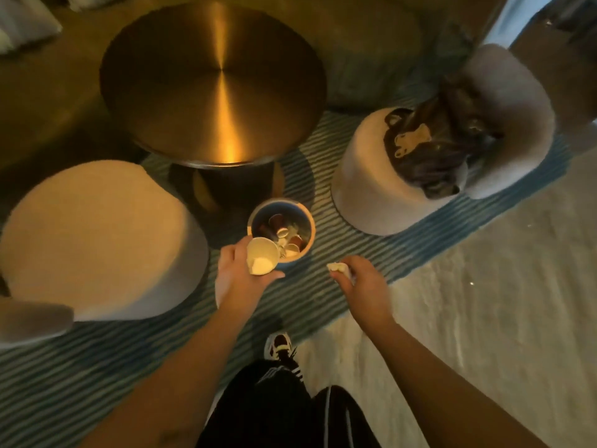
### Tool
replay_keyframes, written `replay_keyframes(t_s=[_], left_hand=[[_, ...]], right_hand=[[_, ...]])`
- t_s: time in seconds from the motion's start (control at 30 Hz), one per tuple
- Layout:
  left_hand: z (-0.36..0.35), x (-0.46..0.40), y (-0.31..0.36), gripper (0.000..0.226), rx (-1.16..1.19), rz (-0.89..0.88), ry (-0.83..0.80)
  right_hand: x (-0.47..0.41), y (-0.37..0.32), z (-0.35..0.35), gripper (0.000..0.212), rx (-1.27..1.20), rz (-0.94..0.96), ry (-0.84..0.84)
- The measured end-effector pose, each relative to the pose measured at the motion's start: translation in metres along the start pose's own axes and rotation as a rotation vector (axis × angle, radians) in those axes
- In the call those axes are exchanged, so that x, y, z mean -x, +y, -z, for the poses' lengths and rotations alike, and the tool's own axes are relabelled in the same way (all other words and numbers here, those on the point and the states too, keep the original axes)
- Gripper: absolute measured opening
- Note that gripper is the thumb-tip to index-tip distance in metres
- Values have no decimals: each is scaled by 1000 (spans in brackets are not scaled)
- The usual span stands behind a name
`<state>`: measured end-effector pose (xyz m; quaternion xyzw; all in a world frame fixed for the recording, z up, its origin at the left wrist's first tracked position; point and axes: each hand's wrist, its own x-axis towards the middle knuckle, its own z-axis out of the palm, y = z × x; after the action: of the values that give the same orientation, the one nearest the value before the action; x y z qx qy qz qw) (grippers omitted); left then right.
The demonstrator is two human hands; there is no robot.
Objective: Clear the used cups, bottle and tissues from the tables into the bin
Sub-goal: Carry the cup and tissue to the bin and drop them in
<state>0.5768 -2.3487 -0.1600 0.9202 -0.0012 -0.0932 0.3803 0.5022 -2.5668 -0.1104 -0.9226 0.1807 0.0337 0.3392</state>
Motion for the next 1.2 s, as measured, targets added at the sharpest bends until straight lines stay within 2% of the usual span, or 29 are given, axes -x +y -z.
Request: replay_keyframes(t_s=[0.2, 0.33, 0.47, 0.53, 0.6, 0.7, 0.77, 0.87, 1.0, 1.13, 1.2], left_hand=[[-72, -76, -1, 91, 83, 294, 96], [-137, -124, -38, 79, 153, 370, 152], [-208, -169, -75, 72, 108, 501, 143], [-239, -181, -87, 79, 9, 498, 138], [-263, -180, -96, 98, -124, 471, 138], [-276, -170, -97, 115, -127, 621, 186], [-275, -160, -93, 106, -153, 669, 198], [-266, -148, -85, 92, -194, 651, 221], [-254, -140, -74, 88, -206, 670, 237], [-244, -137, -67, 88, -219, 689, 239], [-235, -135, -62, 88, -230, 696, 230]], right_hand=[[-129, 54, -14, 22, 67, 68, -227], [-214, 96, -65, 24, 81, 154, -304], [-278, 140, -131, 25, 130, 262, -365], [-299, 160, -156, 21, 158, 334, -396], [-314, 174, -172, 15, 178, 341, -424], [-328, 183, -187, 13, 185, 320, -464], [-331, 182, -193, 11, 174, 326, -478], [-333, 173, -202, 12, 142, 383, -454], [-336, 156, -232, 29, 101, 468, -447], [-341, 149, -255, 71, 192, 367, -520], [-341, 150, -250, 85, 235, 336, -549]])
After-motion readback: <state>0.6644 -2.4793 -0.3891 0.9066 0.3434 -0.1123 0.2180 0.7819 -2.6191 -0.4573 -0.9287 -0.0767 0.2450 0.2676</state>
